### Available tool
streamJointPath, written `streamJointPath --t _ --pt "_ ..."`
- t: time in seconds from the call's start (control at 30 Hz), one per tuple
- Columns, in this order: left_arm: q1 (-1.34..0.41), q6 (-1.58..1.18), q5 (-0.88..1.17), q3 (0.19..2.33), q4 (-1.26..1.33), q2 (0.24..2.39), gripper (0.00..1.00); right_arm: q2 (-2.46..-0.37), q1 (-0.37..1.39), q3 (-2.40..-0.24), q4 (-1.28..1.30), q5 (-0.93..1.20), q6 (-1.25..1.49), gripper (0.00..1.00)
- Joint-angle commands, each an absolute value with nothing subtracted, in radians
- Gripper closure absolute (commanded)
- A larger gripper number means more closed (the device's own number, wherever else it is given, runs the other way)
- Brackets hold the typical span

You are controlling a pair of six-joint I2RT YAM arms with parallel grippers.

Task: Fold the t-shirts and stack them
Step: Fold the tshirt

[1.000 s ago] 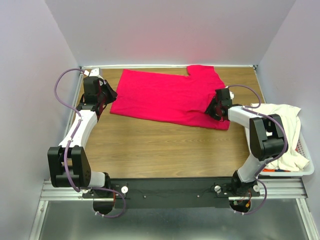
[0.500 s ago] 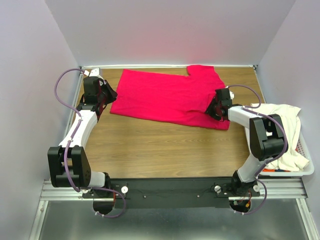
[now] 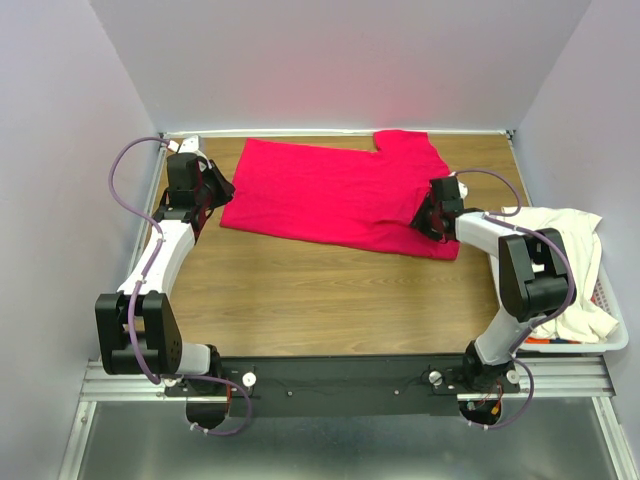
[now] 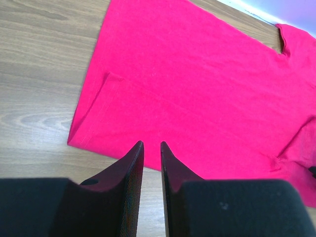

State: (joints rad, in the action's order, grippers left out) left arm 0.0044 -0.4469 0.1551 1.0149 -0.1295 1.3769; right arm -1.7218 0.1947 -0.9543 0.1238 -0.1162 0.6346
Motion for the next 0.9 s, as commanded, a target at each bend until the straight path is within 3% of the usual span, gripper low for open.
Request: streamJointPath --t 0.0,0.87 --pt "0.003 -0.430 0.187 1.000 -0.110 1.364 0.72 -1.706 0.209 -0.942 0.114 -0.158 0.623 0.49" --pt "0.003 -0.426 0.192 0.994 -0.112 1.361 0.72 -1.807 0.242 -1.061 0.115 -0.161 0.630 0.50"
